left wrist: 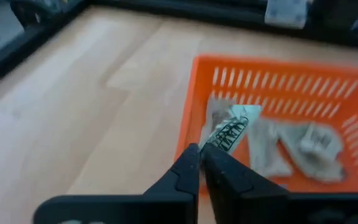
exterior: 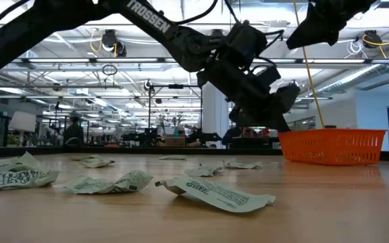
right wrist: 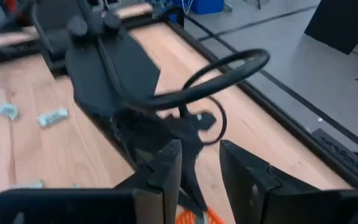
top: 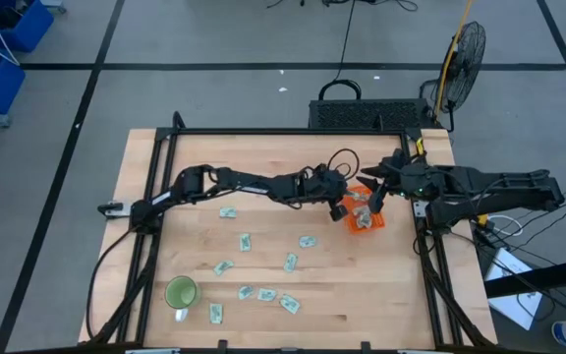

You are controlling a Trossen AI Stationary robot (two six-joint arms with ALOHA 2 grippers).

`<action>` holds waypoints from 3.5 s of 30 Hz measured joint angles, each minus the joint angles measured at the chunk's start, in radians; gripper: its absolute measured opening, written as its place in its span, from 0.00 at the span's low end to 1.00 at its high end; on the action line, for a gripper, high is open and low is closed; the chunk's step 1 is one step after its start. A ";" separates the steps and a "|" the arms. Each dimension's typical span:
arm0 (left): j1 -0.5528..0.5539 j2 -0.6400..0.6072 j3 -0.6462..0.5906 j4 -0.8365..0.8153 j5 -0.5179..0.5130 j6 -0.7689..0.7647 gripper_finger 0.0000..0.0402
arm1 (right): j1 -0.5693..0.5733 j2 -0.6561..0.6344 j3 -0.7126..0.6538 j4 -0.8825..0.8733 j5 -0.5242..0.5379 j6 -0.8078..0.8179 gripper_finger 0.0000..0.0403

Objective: Pick and place Stevia / Truvia into bins
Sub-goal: Put the stevia packet into the orange basket

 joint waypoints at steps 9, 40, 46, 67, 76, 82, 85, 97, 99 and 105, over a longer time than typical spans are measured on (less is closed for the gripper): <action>-0.016 -0.003 0.003 0.000 -0.027 0.106 0.23 | 0.001 0.000 -0.026 -0.003 -0.005 0.053 0.25; 0.098 -0.699 -0.291 -0.995 0.117 0.283 0.25 | 0.001 0.001 -0.026 0.026 -0.131 0.030 0.25; 0.100 -0.732 -0.671 -0.465 0.105 0.303 0.25 | 0.001 0.001 -0.025 0.027 -0.131 0.032 0.25; 0.125 -0.516 -0.887 0.021 0.060 0.215 0.25 | 0.001 0.001 -0.025 0.068 -0.130 0.015 0.25; 0.124 -0.517 -0.890 0.054 0.064 0.169 0.03 | 0.001 0.002 -0.025 0.065 -0.130 0.010 0.25; 0.112 -0.517 -0.856 0.078 0.084 0.100 0.01 | 0.001 0.001 -0.025 0.065 -0.130 0.010 0.25; 0.086 -0.517 -0.815 0.110 0.140 0.056 0.01 | 0.001 0.002 -0.025 0.065 -0.130 0.010 0.25; -0.034 -0.356 -0.452 0.170 0.155 -0.035 0.01 | 0.000 0.001 -0.025 0.078 -0.131 0.015 0.25; -0.051 -0.291 -0.359 0.169 0.156 -0.006 0.01 | 0.000 0.001 -0.025 0.084 -0.132 0.014 0.25; -0.080 -0.136 -0.123 0.138 0.157 0.021 0.01 | 0.000 0.001 -0.025 0.111 -0.132 -0.023 0.25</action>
